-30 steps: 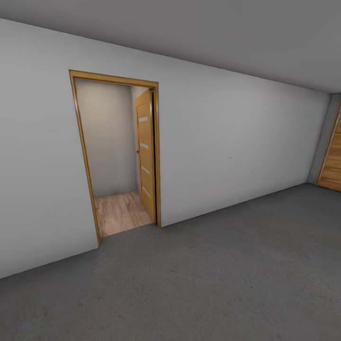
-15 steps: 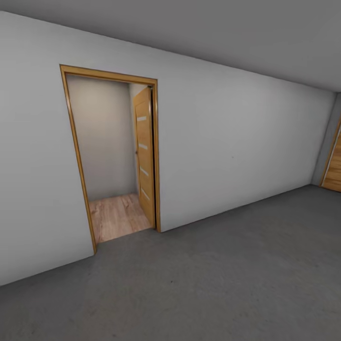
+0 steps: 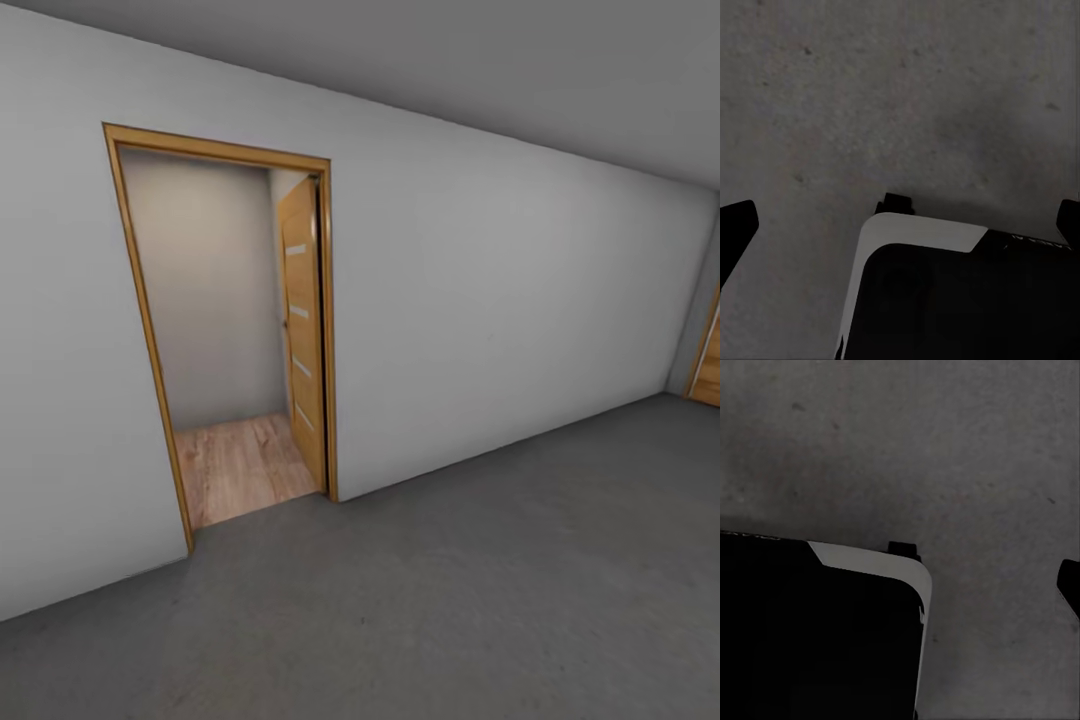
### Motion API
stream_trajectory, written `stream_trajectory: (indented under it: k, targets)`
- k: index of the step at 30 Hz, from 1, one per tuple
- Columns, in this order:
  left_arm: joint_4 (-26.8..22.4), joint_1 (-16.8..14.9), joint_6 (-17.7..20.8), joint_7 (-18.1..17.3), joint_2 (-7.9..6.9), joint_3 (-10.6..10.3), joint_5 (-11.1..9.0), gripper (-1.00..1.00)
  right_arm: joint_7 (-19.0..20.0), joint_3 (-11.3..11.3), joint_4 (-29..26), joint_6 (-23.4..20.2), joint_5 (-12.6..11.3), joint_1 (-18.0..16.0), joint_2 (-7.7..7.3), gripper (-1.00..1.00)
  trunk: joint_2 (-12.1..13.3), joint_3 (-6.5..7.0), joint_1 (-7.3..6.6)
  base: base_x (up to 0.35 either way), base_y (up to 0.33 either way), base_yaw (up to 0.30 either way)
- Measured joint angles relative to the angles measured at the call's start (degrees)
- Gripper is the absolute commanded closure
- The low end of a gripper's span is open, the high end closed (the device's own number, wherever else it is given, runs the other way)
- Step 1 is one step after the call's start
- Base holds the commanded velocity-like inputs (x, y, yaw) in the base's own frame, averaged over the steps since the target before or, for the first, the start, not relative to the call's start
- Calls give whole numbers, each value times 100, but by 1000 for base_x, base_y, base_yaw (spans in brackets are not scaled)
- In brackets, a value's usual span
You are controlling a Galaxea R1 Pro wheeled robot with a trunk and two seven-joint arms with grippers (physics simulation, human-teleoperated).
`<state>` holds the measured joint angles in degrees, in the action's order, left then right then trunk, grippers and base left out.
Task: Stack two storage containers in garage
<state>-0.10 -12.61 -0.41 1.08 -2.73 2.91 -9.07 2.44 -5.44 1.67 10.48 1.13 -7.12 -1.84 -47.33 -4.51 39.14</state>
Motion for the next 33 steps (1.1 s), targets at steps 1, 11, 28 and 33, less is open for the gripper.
stream_trajectory:
  k: [1,11,28,33]
  targets:
    - [0,0,0,0,0,0,0,-100,-1,0,0,0,0,0,0,-100,0,0,0,322,0,0]
    - [0,0,1,0,0,0,0,-100,-1,0,0,0,0,0,0,-100,0,0,0,322,0,0]
    - [0,0,1,0,4,0,1,-100,-4,7,0,-1,-16,0,1,-100,0,0,0,322,0,177]
    - [0,0,1,0,4,0,1,-100,-4,4,0,-1,-16,0,1,-100,0,0,0,322,0,268]
